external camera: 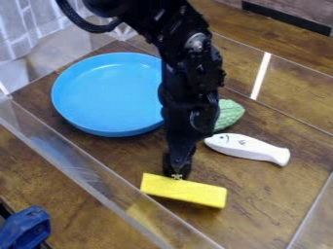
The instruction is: Put the yellow brick in the blue tray
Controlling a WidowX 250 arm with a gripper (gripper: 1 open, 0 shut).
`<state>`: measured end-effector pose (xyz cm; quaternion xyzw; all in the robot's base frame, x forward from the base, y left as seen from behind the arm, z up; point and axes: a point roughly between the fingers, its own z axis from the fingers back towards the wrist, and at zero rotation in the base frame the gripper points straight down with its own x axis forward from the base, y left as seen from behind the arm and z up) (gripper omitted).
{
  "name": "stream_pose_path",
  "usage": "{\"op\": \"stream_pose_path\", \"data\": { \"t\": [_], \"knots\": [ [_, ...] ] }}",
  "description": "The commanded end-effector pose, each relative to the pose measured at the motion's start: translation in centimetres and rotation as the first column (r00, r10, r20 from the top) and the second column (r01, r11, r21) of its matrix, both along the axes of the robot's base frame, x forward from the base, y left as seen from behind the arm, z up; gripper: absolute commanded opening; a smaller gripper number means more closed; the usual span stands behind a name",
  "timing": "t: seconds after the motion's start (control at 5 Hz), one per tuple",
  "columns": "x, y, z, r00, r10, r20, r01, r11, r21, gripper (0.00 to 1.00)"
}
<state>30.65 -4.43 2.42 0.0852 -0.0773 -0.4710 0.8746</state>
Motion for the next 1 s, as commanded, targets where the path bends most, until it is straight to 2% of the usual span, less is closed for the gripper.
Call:
{"op": "stream_pose_path", "data": {
  "t": [0.0, 0.4, 0.8],
  "knots": [
    [-0.3, -1.3, -1.4, 0.997, -0.083, -0.003, 0.083, 0.997, 0.001, 1.0],
    [1.2, -2.2, -2.2, 1.0, -0.018, 0.009, 0.018, 1.0, -0.001, 1.0],
    [2.4, -3.1, -2.8, 1.0, -0.023, 0.005, 0.023, 1.0, -0.007, 1.0]
  ]
}}
